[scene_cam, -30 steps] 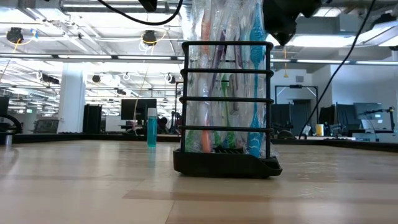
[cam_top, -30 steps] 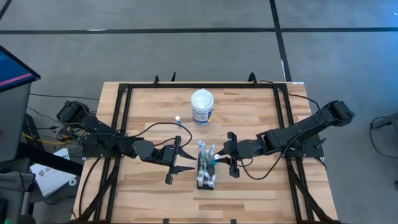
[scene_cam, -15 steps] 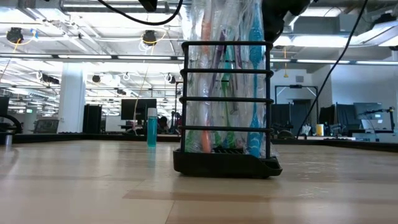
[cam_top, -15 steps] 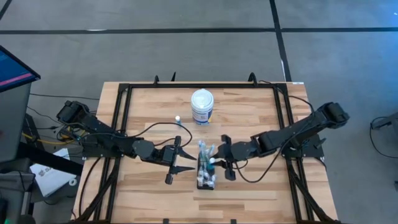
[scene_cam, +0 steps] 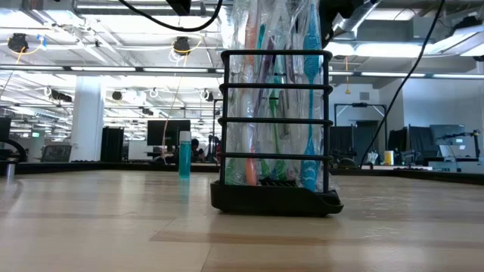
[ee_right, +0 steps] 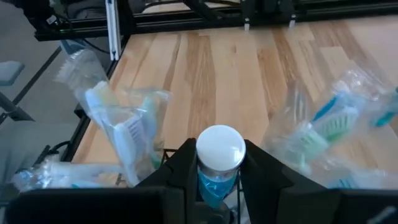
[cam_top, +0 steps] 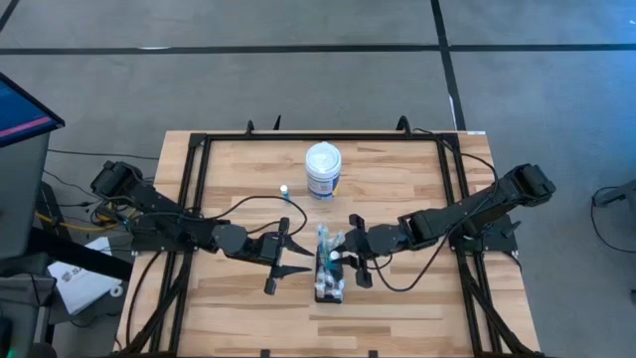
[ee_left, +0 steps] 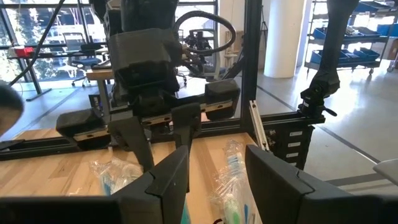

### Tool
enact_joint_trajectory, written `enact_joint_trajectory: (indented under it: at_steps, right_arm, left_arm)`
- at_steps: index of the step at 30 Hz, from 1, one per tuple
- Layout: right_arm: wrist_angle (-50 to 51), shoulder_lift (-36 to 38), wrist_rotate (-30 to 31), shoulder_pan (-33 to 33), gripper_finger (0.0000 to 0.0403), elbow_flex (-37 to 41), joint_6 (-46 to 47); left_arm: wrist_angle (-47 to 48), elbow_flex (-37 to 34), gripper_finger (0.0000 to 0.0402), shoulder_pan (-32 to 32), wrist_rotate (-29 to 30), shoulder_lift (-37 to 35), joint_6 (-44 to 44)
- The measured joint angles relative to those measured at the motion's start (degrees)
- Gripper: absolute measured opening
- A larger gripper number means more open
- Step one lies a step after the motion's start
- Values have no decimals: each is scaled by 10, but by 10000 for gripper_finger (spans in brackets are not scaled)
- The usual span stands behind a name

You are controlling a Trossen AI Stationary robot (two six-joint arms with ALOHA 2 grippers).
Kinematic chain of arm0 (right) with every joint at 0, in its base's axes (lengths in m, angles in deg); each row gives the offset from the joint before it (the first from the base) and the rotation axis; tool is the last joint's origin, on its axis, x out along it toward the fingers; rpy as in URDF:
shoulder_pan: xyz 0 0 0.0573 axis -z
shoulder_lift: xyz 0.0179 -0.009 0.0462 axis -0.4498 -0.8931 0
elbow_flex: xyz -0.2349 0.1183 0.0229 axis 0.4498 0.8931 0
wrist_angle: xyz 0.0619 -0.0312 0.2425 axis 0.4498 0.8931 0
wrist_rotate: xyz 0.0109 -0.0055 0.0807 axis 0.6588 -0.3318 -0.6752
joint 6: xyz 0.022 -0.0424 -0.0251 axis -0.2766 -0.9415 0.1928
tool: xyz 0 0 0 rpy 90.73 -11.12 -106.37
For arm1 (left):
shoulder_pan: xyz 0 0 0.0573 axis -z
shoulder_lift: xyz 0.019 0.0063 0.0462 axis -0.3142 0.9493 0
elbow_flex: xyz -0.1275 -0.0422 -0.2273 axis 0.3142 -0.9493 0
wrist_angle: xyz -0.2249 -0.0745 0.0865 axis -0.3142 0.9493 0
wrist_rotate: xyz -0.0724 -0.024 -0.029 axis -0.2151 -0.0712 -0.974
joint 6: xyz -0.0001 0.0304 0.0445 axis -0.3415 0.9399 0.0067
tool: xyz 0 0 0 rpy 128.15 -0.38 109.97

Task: Pick & Place toothbrushing station
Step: Put the right blue mouthwash into the black mesh organizer

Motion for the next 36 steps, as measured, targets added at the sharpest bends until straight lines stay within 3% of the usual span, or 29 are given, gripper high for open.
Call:
enact_joint_trajectory:
  at_steps: [36]
  right_arm:
    - [-43,-49,-16,8,85,0,-5]
  left_arm:
    - [7,0,153,1,-3,0,0]
